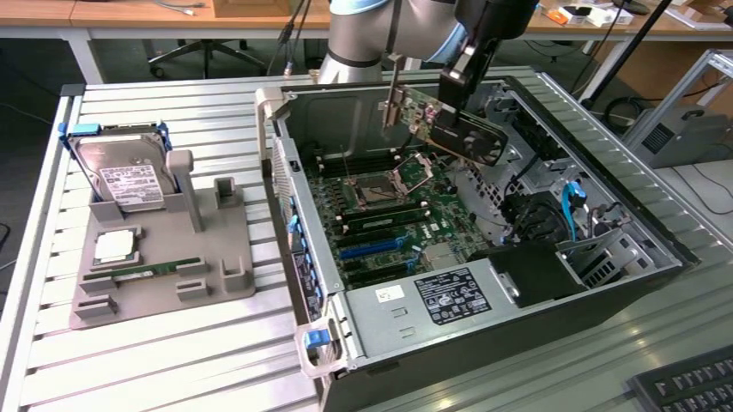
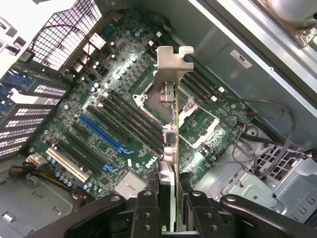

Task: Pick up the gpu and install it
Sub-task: 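Insert the gpu into the slot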

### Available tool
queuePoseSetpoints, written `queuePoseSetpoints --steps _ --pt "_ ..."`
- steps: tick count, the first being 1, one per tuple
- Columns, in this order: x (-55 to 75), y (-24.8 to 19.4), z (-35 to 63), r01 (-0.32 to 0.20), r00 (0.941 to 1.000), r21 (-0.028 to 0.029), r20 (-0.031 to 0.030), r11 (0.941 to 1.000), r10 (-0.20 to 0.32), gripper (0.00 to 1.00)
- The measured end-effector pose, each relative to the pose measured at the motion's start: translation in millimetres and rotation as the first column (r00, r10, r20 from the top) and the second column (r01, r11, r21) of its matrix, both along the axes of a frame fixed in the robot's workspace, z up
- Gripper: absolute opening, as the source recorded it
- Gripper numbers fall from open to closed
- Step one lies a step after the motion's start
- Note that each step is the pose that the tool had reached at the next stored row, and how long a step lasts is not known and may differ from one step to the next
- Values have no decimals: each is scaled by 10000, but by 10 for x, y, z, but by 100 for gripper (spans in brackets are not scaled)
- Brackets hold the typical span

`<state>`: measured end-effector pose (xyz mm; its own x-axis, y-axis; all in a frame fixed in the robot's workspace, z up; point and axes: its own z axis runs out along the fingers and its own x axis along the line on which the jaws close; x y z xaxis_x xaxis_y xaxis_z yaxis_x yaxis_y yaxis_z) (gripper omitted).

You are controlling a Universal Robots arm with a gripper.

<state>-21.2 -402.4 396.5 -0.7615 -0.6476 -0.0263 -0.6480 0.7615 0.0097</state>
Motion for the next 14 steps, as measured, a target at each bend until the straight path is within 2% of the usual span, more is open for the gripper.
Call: queuePoseSetpoints --steps 14 --pt "0 0 0 -435 9991 -1 0 9991 435 26"
